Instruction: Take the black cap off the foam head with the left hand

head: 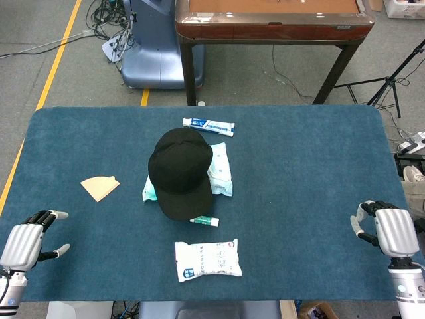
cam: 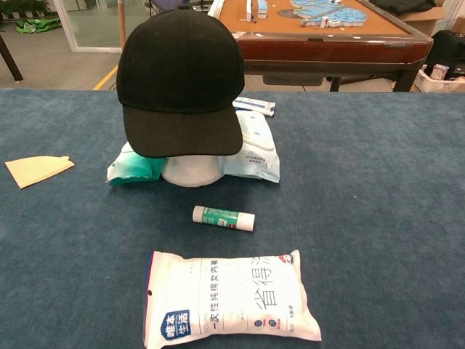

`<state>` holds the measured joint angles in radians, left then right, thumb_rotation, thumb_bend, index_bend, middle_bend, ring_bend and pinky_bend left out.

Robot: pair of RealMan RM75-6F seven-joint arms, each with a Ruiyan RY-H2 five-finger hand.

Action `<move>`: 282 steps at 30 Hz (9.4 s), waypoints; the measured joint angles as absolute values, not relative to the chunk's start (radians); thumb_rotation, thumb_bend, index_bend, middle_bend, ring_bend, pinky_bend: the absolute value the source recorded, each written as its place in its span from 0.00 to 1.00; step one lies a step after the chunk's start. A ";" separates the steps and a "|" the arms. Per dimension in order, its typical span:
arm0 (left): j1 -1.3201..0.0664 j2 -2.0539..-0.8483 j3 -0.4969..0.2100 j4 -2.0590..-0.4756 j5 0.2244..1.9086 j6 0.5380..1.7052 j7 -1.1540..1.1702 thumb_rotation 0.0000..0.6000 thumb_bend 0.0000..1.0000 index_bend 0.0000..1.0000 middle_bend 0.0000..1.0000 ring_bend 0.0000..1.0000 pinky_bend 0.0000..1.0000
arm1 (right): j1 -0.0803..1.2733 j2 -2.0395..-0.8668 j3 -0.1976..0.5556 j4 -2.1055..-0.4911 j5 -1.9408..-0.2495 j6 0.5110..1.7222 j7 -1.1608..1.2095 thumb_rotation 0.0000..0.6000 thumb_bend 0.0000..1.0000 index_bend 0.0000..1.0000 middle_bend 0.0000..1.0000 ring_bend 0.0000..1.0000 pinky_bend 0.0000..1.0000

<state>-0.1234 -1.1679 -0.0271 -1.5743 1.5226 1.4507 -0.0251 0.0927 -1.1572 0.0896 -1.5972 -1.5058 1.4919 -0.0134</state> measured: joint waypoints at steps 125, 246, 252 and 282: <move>-0.572 -1.950 -0.123 -1.095 1.805 1.588 0.142 1.00 0.00 0.35 0.74 0.48 0.51 | 0.056 -1.054 0.124 -1.499 -1.455 1.537 0.130 1.00 0.44 0.75 0.60 0.51 0.56; -0.715 -1.882 -0.260 -1.072 1.734 1.711 0.175 1.00 0.36 0.59 0.28 0.18 0.43 | 0.053 -1.071 0.126 -1.480 -1.462 1.529 0.171 1.00 0.44 0.75 0.60 0.51 0.56; -0.727 -1.866 -0.275 -1.073 1.731 1.715 0.180 1.00 0.36 0.59 0.28 0.18 0.43 | 0.055 -1.071 0.126 -1.480 -1.462 1.527 0.172 1.00 0.44 0.75 0.60 0.51 0.56; -0.776 -1.728 -0.354 -1.238 1.654 1.613 0.239 1.00 0.36 0.59 0.28 0.18 0.43 | 0.070 -1.074 0.122 -1.496 -1.471 1.514 0.156 1.00 0.44 0.75 0.60 0.51 0.56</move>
